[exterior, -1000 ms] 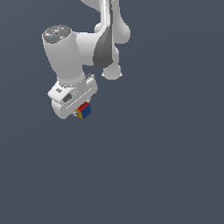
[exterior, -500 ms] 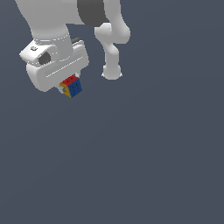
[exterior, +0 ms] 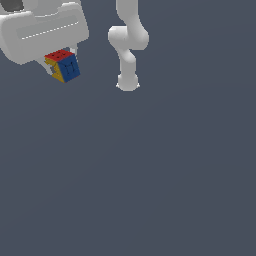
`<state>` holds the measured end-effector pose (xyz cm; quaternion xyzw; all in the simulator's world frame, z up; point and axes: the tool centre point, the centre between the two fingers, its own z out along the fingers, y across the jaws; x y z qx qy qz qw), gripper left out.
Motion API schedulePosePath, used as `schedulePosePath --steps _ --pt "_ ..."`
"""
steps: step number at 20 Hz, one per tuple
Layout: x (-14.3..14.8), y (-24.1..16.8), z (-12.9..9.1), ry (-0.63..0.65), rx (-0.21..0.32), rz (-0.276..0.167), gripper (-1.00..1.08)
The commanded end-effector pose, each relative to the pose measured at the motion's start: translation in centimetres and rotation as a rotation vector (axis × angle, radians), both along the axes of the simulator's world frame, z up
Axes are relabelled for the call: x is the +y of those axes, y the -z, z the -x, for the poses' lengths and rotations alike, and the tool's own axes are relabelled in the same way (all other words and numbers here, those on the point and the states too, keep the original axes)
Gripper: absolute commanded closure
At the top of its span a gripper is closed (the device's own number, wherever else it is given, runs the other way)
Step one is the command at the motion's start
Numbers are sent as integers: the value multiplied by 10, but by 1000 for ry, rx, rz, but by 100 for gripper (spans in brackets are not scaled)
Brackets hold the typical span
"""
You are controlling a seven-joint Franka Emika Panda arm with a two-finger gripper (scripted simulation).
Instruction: Pick up the object and move it to a goal position.
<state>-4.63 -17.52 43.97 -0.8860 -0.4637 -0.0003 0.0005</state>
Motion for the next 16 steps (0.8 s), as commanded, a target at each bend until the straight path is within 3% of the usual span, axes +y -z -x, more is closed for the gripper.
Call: schedulePosePath --steps 1,16 --pt "-4 -19 2 0 0 1 108" --pt "-12 -56 3 1 0 1 108"
